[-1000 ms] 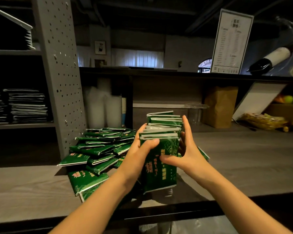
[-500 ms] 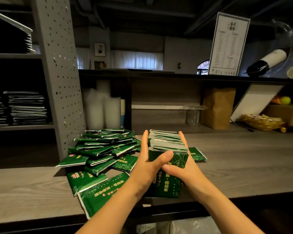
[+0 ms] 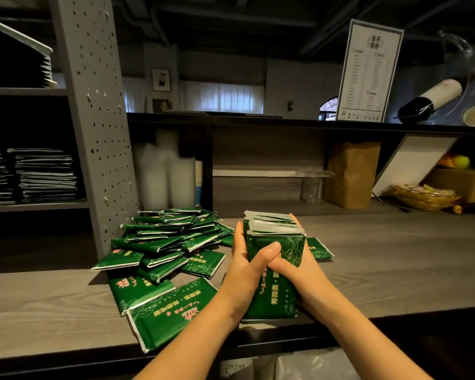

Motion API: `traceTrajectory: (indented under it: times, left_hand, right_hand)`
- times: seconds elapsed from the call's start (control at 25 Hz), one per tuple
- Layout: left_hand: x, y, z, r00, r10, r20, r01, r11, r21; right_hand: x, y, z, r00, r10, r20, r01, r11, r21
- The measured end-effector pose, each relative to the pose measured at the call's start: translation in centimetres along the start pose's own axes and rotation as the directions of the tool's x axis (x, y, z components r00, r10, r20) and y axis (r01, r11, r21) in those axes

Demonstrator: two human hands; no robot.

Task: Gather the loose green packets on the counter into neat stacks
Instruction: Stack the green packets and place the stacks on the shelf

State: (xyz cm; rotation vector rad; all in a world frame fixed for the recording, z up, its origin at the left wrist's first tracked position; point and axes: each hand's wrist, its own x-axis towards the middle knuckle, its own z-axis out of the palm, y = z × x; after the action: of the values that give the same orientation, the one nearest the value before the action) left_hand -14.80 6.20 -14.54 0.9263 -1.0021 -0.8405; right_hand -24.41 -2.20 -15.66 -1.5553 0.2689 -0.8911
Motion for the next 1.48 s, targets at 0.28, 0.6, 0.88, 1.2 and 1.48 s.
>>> traceTrajectory:
  times: [0.28, 0.6, 0.88, 1.2, 1.48]
  left_hand:
    - [0.3, 3.1, -0.1, 0.988, 0.147, -0.040, -0.135, 0.967, 0.215]
    - [-1.7, 11.5, -5.9, 0.916, 0.401, 0.004, -0.354, 0.804, 0.477]
    - [-4.9, 19.3, -12.1, 0.857, 0.497, -0.135, -0.332, 0.734, 0.592]
    - [-3.2, 29.9, -18.1, 0.781, 0.536, -0.320, -0.294, 0.768, 0.569]
    - [-0.6, 35.0, -21.3, 0.800, 0.426, -0.424, -0.172, 0.839, 0.517]
  right_hand:
    - [1.3, -4.7, 1.3, 1.000, 0.005, 0.019, -0.007, 0.994, 0.112]
    - [4.4, -10.3, 9.9, 0.986, -0.010, 0.165, -0.049, 0.937, 0.345]
    - [7.6, -13.8, 19.7, 0.942, 0.004, 0.336, -0.111, 0.948, 0.299]
    - [13.3, -18.7, 27.6, 0.891, -0.211, 0.402, 0.180, 0.977, 0.112]
    - [15.3, -19.7, 29.0, 0.429, -0.794, 0.432, 0.805, 0.119, -0.581]
